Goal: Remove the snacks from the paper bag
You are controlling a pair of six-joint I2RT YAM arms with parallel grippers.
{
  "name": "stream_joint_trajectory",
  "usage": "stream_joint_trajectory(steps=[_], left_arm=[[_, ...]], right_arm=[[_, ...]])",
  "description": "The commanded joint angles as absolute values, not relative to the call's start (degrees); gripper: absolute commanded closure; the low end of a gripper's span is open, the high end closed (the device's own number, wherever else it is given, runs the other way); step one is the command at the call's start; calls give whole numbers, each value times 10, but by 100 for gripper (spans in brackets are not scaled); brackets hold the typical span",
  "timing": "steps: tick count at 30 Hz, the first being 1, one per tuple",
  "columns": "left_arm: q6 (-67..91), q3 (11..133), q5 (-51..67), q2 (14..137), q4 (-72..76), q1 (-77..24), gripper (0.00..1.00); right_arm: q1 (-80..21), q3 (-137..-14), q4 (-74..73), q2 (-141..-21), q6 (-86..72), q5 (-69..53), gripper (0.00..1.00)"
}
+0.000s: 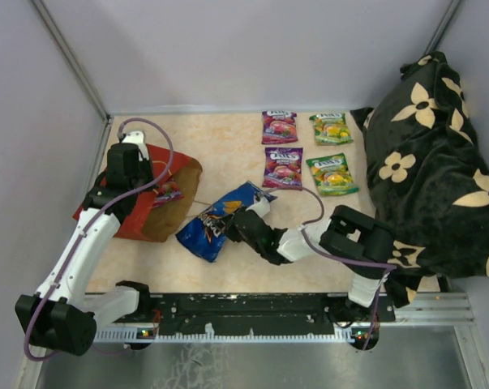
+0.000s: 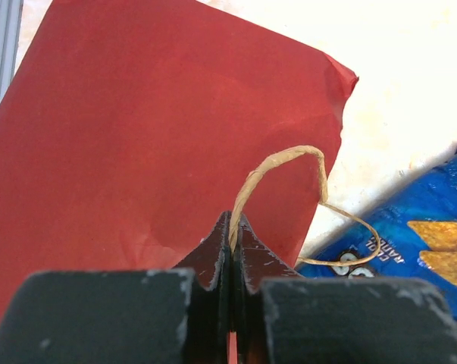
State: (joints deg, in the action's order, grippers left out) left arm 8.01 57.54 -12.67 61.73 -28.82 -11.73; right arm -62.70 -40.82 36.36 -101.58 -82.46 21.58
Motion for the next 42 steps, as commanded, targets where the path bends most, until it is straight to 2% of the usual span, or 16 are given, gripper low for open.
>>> stream_joint_trajectory(steps=[1, 10, 18, 26, 30, 38, 39, 41, 42], left_arm=[[88, 569, -152, 614, -291, -111, 98], [97, 565, -162, 618, -298, -109, 99], [127, 531, -141, 587, -317, -109, 100], [190, 484, -72, 531, -328, -109, 100], [206, 461, -42, 512, -324, -110, 100], [196, 447, -30, 515, -329, -110, 100], [196, 446, -28, 514, -329, -110, 100], [195, 445, -25, 514, -328, -110, 100], [196, 444, -22, 514, -328, -111, 100]], right_arm=[[-582, -447, 303, -968, -712, 171, 100], [-526, -543, 203, -875, -603, 130, 100], [-486, -693, 180, -922, -578, 111, 100], [-445, -897, 163, -1067, -579, 108, 100], [-434, -1031, 167, -1185, -578, 116, 100], [-409, -1461, 134, -1474, -563, 156, 100], [-408, -1473, 144, -1489, -561, 167, 100], [-407, -1408, 181, -1485, -557, 174, 100], [-408, -1348, 214, -1471, -559, 172, 94]])
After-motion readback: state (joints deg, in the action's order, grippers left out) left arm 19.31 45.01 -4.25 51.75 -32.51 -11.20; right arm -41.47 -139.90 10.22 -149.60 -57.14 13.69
